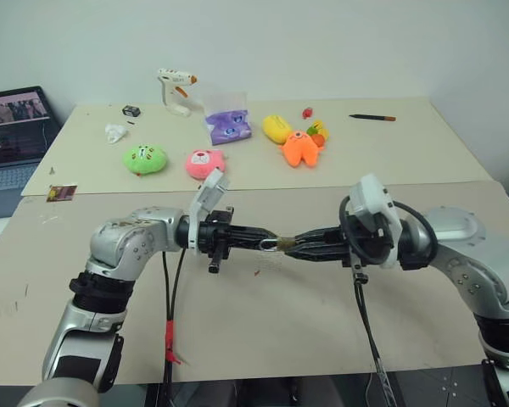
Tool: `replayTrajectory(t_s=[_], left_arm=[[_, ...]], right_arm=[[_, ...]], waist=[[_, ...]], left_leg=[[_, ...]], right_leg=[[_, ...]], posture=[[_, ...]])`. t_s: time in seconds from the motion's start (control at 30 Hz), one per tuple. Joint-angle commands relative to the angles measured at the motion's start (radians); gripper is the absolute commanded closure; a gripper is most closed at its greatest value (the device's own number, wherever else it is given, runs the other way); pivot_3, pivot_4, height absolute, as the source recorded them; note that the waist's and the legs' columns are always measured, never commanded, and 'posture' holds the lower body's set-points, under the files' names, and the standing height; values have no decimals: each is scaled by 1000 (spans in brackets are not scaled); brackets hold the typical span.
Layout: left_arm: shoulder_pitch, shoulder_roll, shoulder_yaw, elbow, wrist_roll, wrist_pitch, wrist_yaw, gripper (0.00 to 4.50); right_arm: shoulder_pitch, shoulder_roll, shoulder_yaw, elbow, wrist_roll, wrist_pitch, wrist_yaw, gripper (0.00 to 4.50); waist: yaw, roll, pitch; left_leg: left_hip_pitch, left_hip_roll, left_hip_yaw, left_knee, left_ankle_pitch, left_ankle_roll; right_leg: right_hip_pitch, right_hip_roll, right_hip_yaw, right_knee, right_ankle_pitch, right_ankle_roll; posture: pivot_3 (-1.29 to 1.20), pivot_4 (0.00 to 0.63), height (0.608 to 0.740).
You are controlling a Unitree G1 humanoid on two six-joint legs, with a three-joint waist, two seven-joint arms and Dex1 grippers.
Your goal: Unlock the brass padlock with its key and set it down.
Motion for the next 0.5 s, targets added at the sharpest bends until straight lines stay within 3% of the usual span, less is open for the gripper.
replayTrajectory(t_s=[0.03, 0.5], left_arm=[[-19, -2, 30, -20, -30, 8, 5, 4416], [18, -4, 31, -52, -39, 16, 21, 4416]], right_arm=[[-7, 6, -5, 9, -27, -50, 17, 4377], [-63, -2, -52, 80, -30, -64, 72, 4377]], waist=[[0, 0, 0], [0, 0, 0]], left_leg=[[0, 0, 0, 0, 0, 0], [0, 0, 0, 0, 0, 0]], right_leg=[[0, 0, 0, 0, 0, 0], [0, 0, 0, 0, 0, 0]], posture=[[0, 150, 740], [0, 150, 740]])
